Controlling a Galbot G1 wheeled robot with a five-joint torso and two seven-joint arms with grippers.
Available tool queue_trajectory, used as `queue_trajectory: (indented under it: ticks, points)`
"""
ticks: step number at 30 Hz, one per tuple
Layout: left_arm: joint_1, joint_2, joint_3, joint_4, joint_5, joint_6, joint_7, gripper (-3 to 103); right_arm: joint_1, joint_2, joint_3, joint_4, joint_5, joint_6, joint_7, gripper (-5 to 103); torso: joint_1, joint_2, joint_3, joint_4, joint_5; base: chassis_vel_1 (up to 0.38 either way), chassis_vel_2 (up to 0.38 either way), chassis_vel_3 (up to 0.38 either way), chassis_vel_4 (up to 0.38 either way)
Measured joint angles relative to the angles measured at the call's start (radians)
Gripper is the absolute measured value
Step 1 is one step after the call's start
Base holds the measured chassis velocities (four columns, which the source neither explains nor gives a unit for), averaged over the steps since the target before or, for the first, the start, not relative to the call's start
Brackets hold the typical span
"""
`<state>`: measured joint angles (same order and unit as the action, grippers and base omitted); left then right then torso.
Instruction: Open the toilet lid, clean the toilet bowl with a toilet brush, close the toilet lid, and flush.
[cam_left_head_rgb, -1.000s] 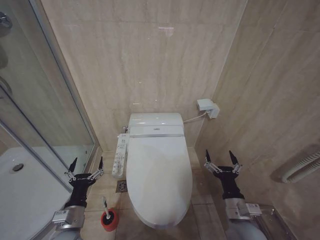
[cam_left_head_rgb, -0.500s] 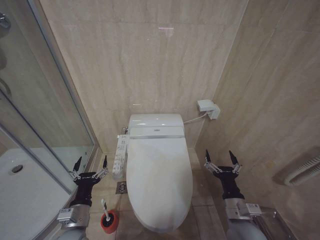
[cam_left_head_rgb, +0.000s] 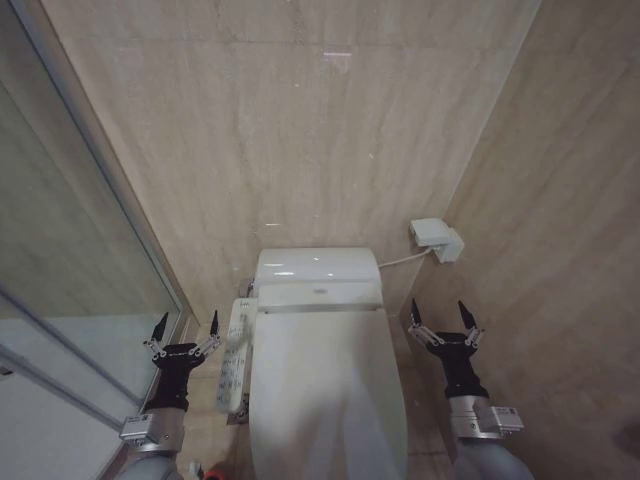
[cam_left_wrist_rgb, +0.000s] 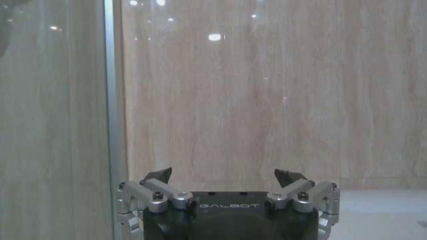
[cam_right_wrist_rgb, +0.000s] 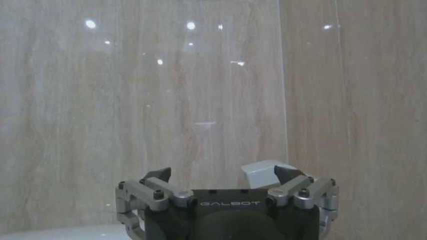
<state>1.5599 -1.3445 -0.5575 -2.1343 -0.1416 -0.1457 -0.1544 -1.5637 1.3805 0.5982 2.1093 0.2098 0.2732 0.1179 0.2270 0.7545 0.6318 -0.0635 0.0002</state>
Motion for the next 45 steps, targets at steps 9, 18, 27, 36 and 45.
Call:
queue_trajectory:
  ticks: [9, 18, 27, 36, 45]
  points:
    - [0.002, 0.001, -0.002, 0.000, 0.000, 0.000, 0.000, 100, -0.001, 0.000, 0.000, 0.000, 0.000, 0.000, 0.000, 100, -0.002, 0.001, -0.001, -0.0001, -0.0002, 0.029, -0.017, -0.020, 0.030]
    - [0.012, 0.000, -0.002, -0.005, 0.003, -0.004, 0.000, 100, -0.001, 0.000, 0.000, 0.000, 0.000, 0.000, 0.000, 100, -0.001, 0.000, 0.000, -0.0004, -0.0002, 0.006, -0.002, -0.003, 0.005]
    - [0.013, -0.004, 0.002, 0.001, 0.007, -0.011, 0.000, 100, -0.001, 0.000, 0.000, 0.000, 0.000, 0.000, 0.000, 100, -0.001, 0.000, 0.000, -0.0001, -0.0001, -0.039, 0.033, 0.046, -0.045]
    - [-0.008, 0.004, -0.021, 0.036, -0.001, -0.011, -0.016, 100, -0.001, 0.000, 0.000, 0.000, 0.000, 0.000, 0.000, 100, -0.001, 0.000, 0.000, -0.0004, -0.0001, -0.025, 0.021, 0.022, -0.028]
    - [-0.089, 0.045, -0.080, 0.156, -0.036, -0.013, -0.039, 100, -0.001, 0.000, 0.000, 0.000, 0.000, 0.000, 0.000, 100, -0.001, 0.000, 0.000, -0.0003, -0.0004, 0.000, 0.000, 0.000, 0.000]
